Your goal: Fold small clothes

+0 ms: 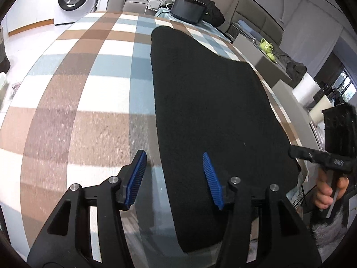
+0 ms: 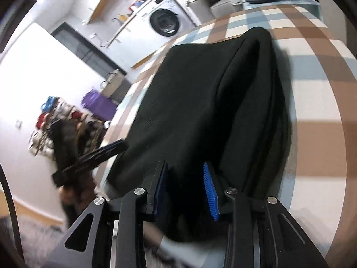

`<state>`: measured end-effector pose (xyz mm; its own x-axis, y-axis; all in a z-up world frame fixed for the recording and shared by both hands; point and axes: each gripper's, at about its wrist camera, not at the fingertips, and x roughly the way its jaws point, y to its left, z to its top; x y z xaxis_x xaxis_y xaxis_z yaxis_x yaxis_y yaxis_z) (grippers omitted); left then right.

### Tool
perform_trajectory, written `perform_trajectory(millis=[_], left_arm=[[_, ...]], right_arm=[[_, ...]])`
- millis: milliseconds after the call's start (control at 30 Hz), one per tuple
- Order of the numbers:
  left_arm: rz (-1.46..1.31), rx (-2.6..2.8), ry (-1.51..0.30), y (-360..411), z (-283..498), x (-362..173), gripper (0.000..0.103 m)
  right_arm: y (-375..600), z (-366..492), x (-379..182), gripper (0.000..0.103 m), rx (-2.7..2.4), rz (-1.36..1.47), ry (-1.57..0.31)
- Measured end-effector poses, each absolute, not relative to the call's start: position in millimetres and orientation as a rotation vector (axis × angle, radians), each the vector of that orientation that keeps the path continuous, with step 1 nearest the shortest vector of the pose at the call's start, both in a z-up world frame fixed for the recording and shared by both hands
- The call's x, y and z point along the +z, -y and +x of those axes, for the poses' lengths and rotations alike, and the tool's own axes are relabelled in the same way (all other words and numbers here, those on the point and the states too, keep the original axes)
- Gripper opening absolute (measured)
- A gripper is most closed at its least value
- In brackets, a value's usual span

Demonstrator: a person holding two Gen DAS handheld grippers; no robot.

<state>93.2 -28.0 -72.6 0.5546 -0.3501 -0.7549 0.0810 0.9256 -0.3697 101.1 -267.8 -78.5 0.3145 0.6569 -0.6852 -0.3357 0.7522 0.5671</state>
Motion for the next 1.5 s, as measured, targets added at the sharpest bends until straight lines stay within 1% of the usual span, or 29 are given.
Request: perform_trajectory(millis=[67, 100, 133, 167, 200, 333, 400, 467, 533, 600, 667, 767, 833, 867, 933, 1033, 1133, 1233, 1267, 1367, 1433, 1500], left_arm=[[-0.295, -0.273, -0.95, 32, 87, -71, 0.049], [-0.289, -0.276, -0.946, 33, 85, -69, 0.049], [-0.284, -0.276, -0.942, 34, 84, -68, 0.049], [-0.285, -0.275, -0.939, 34, 83, -67, 0.05], [-0.286, -0.273, -0.937, 34, 81, -65, 0.05], [-0.283, -0.259, -0.925, 30, 75, -59, 0.05], [-0.29, -0.255, -0.928, 28, 74, -59, 0.05], [-0.288, -0.254, -0.942, 30, 73, -62, 0.05], [-0.279, -0.253, -0.949, 32, 73, -64, 0.05], [-0.273, -0.262, -0.955, 35, 71, -65, 0.05], [-0.268, -0.272, -0.957, 39, 70, -64, 0.05], [-0.23, -0.309, -0.958, 49, 65, -60, 0.05], [-0.193, -0.335, -0.957, 57, 60, -58, 0.051], [-0.171, -0.347, -0.96, 62, 57, -58, 0.053], [-0.128, -0.354, -0.974, 69, 52, -61, 0.057], [-0.055, -0.367, -0.985, 79, 43, -65, 0.057], [-0.037, -0.371, -0.983, 81, 40, -65, 0.057], [-0.105, -0.366, -0.992, 75, 44, -65, 0.057], [-0.124, -0.359, -0.993, 73, 46, -65, 0.057], [-0.165, -0.316, -0.981, 67, 53, -66, 0.057], [-0.194, -0.302, -0.98, 63, 59, -66, 0.057], [-0.209, -0.294, -0.976, 60, 63, -67, 0.057]], right_arm=[[261, 91, -79, 0.035, 0.702, 0.338, -1.06], [253, 86, -80, 0.033, 0.704, 0.299, -1.057], [247, 83, -81, 0.027, 0.688, 0.25, -1.045], [240, 80, -80, 0.013, 0.677, 0.202, -1.031], [234, 79, -76, 0.007, 0.687, 0.171, -1.011], [250, 76, -50, 0.005, 0.716, 0.228, -0.948], [256, 86, -55, 0.005, 0.658, 0.19, -0.984], [253, 97, -72, 0.006, 0.589, 0.132, -1.062], [259, 102, -80, 0.011, 0.578, 0.179, -1.091], [266, 100, -74, 0.024, 0.581, 0.226, -1.06], [274, 100, -68, 0.032, 0.576, 0.263, -1.027], [271, 105, -72, 0.033, 0.604, 0.307, -1.063], [263, 101, -76, 0.033, 0.628, 0.269, -1.077], [258, 97, -76, 0.033, 0.636, 0.233, -1.085], [253, 88, -76, 0.033, 0.63, 0.138, -1.059], [259, 80, -73, 0.033, 0.617, 0.091, -1.059], [274, 78, -63, 0.037, 0.582, 0.114, -1.032], [289, 81, -59, 0.045, 0.526, 0.155, -1.005], [293, 84, -61, 0.052, 0.502, 0.179, -1.01], [298, 90, -73, 0.053, 0.485, 0.247, -1.054], [295, 90, -75, 0.058, 0.495, 0.269, -1.049], [297, 89, -75, 0.075, 0.52, 0.303, -1.034]])
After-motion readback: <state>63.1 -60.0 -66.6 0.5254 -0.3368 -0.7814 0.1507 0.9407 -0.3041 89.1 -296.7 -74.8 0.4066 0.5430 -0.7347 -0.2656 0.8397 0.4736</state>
